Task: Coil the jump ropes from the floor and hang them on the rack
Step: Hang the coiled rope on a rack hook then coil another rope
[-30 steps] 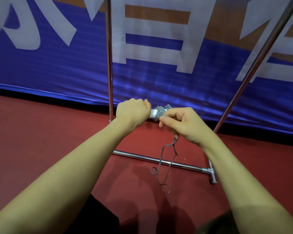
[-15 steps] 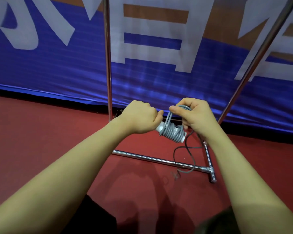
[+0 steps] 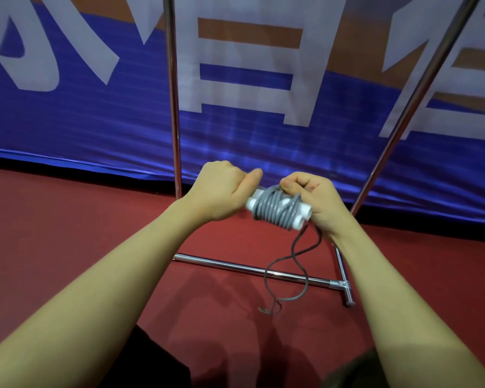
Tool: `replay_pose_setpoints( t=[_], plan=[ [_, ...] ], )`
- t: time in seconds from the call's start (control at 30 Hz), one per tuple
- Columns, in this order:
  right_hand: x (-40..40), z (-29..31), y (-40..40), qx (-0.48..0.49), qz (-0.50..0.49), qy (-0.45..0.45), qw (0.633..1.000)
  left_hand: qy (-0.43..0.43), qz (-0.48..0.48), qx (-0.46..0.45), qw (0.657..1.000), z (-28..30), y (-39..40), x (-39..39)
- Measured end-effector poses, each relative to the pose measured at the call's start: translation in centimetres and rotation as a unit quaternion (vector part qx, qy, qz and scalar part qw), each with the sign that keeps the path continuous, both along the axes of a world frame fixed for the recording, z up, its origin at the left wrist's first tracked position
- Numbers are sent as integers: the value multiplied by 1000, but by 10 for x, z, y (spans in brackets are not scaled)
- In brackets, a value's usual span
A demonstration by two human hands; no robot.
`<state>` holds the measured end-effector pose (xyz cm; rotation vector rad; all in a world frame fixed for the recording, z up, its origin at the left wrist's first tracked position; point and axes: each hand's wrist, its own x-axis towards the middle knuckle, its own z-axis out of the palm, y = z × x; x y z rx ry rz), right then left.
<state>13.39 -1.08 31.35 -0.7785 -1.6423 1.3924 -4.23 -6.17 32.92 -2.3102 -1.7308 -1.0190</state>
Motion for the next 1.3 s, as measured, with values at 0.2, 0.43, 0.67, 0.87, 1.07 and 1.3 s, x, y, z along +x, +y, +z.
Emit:
replay_pose_setpoints(
  t=[0.2, 0.43, 0.67, 0.87, 1.07, 1.3],
  plan=[
    [-8, 1, -3, 19, 52, 5, 998, -202, 93, -71, 972, 9, 6, 8],
    [-20, -3, -19, 3, 124, -78, 989, -173, 244, -125, 946, 6, 16, 2],
    [-20, 8, -28, 17, 121, -104, 987, -111, 302, -136, 937, 4, 20, -1],
    [-18, 16, -32, 70, 120, -145, 980, -73, 324, -146, 932, -10, 23, -6],
    [-11, 23, -30, 145, 105, -190, 965, 71, 299, -143, 941, -23, 29, -4],
    [1, 22, -10, 191, -51, -207, 958, 200, 172, -104, 959, -25, 20, 9]
  ],
)
